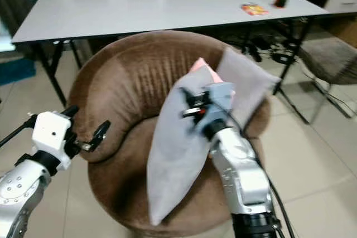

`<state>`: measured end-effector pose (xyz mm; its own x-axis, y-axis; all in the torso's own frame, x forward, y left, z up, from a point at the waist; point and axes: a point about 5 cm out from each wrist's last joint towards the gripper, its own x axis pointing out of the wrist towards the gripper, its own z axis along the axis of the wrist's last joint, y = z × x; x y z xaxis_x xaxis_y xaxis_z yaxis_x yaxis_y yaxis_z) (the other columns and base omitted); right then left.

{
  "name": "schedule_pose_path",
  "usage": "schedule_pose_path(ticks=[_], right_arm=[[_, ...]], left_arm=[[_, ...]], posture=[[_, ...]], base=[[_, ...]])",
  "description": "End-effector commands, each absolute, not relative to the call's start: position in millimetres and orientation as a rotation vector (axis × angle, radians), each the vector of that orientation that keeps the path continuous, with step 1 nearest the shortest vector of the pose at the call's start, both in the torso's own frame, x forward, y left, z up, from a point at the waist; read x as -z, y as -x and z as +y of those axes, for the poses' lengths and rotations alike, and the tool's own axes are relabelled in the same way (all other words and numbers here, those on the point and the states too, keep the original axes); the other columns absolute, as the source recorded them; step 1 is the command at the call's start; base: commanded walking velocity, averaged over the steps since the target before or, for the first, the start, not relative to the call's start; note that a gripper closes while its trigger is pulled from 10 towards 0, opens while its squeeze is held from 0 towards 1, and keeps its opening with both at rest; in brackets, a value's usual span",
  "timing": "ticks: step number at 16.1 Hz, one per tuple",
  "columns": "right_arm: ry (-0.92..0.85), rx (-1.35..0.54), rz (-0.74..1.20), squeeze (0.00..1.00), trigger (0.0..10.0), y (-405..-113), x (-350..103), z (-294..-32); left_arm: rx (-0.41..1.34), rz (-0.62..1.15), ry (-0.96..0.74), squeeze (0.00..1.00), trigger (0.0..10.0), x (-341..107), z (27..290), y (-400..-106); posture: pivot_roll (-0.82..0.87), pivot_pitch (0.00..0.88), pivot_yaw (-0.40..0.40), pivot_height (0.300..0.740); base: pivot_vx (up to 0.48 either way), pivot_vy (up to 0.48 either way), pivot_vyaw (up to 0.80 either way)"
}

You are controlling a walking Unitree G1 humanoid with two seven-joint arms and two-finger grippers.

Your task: Move the pillow to the sofa from floor

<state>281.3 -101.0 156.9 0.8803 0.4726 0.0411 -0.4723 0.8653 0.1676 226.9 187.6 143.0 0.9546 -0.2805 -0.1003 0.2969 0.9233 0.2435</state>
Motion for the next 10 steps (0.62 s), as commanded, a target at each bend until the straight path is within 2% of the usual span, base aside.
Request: schedule_pose_path(ticks=[1,2,7,10], right_arm=[[-0.14,-0.567,-0.083,0.0,10.0,-280.9,-174.0,-92.4],[-0.165,-0.573,-0.085,0.0,10.0,-280.4,-175.0,-92.3],[-0.183,-0.602,-0.1,0.0,10.0,-283.4,-181.9,-93.8],[-0.197,-0.596,-0.104,0.0,10.0,-298.3,-186.1,-88.0]], left_arm=[[0.297,0.057,-0.263,0.0,10.0,-145.7,187.8,-225.3],[0.297,0.054,-0.261,0.0,10.0,-145.8,187.0,-224.3],[0.324,0.065,-0.26,0.0,10.0,-143.2,183.5,-218.8],[0.376,0.113,-0.282,0.0,10.0,-138.4,186.8,-215.0]], posture=[[-0.01,0.0,0.008,0.74],[-0.01,0.0,0.008,0.74],[-0.01,0.0,0.003,0.74],[0.0,0.0,-0.001,0.74]], base=[[0.33,0.0,0.8],[0.307,0.0,0.8],[0.0,0.0,0.0],[0.0,0.0,0.0]])
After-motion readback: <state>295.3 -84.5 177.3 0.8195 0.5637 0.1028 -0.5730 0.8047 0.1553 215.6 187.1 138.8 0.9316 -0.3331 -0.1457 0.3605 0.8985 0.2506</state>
